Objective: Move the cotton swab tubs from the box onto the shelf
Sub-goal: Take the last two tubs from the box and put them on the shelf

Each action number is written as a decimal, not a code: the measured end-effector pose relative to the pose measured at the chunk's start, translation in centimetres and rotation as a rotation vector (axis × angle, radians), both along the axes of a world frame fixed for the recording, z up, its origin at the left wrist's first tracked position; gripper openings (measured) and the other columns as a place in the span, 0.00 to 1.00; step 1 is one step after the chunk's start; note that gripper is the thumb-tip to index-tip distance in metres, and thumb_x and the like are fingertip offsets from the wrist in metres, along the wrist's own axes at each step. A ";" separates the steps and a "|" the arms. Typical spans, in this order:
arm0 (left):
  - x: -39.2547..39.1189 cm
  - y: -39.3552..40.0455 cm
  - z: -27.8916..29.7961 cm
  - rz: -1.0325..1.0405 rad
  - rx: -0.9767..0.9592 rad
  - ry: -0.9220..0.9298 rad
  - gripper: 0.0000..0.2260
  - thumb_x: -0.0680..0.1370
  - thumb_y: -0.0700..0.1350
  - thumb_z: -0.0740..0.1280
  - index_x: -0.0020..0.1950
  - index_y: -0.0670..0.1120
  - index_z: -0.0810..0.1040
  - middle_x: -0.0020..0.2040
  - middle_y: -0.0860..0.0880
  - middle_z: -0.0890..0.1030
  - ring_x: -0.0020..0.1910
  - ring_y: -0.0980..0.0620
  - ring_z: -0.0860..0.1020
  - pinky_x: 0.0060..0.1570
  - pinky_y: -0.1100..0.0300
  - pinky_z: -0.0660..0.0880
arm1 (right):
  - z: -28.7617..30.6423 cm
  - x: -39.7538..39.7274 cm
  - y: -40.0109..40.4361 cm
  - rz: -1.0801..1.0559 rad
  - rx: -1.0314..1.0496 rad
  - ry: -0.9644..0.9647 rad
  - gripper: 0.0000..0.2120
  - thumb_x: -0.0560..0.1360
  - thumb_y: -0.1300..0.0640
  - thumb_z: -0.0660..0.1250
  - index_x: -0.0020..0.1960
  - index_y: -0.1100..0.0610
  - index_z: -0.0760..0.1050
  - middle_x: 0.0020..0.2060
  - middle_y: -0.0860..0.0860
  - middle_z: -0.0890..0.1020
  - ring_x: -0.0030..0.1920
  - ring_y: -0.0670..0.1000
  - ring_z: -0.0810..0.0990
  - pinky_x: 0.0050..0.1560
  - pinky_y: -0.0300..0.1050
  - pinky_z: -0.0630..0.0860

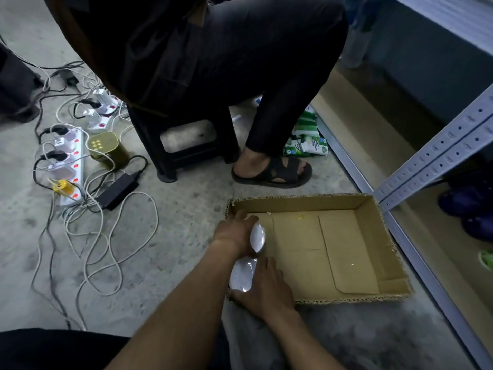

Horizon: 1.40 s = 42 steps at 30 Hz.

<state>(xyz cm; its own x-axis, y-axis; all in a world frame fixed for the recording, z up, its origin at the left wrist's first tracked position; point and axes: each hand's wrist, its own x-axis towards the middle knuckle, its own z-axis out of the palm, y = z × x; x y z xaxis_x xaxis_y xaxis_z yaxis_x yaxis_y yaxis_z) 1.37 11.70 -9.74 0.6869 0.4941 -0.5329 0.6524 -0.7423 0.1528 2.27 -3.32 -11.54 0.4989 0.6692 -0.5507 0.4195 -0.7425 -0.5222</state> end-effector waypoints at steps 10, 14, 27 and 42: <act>0.2 0.8 -0.5 0.000 -0.033 0.016 0.42 0.66 0.61 0.75 0.76 0.58 0.60 0.73 0.49 0.64 0.68 0.43 0.70 0.65 0.49 0.64 | -1.0 -0.3 0.5 -0.020 0.010 -0.034 0.40 0.69 0.39 0.72 0.74 0.53 0.61 0.66 0.50 0.69 0.66 0.53 0.73 0.61 0.45 0.71; 0.2 0.9 -0.7 0.026 -0.061 0.010 0.44 0.65 0.61 0.76 0.76 0.58 0.59 0.73 0.49 0.64 0.69 0.43 0.70 0.66 0.49 0.62 | -1.5 -0.3 0.6 -0.029 0.008 -0.044 0.40 0.70 0.39 0.71 0.74 0.54 0.61 0.66 0.51 0.69 0.65 0.53 0.73 0.60 0.44 0.70; 0.3 0.2 -0.3 0.069 -0.053 -0.061 0.44 0.65 0.63 0.74 0.75 0.54 0.60 0.72 0.46 0.64 0.69 0.41 0.68 0.67 0.47 0.64 | -0.6 0.6 -0.1 -0.025 0.016 -0.056 0.40 0.65 0.39 0.74 0.70 0.54 0.63 0.63 0.50 0.69 0.63 0.55 0.74 0.60 0.47 0.73; 0.2 -1.4 7.7 0.067 -0.074 -0.098 0.47 0.61 0.59 0.78 0.75 0.54 0.61 0.74 0.46 0.63 0.72 0.41 0.64 0.64 0.47 0.73 | 7.8 5.0 -4.2 -0.024 0.033 -0.076 0.41 0.64 0.38 0.73 0.70 0.52 0.61 0.64 0.50 0.68 0.62 0.58 0.75 0.58 0.51 0.77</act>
<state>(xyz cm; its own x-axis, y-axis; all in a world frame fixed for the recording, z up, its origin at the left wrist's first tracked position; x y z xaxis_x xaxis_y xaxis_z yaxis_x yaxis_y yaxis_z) 1.61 10.31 -2.01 0.7042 0.5023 -0.5018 0.6794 -0.6820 0.2707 7.27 -7.48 -3.74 0.5544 0.6738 -0.4886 0.4408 -0.7357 -0.5143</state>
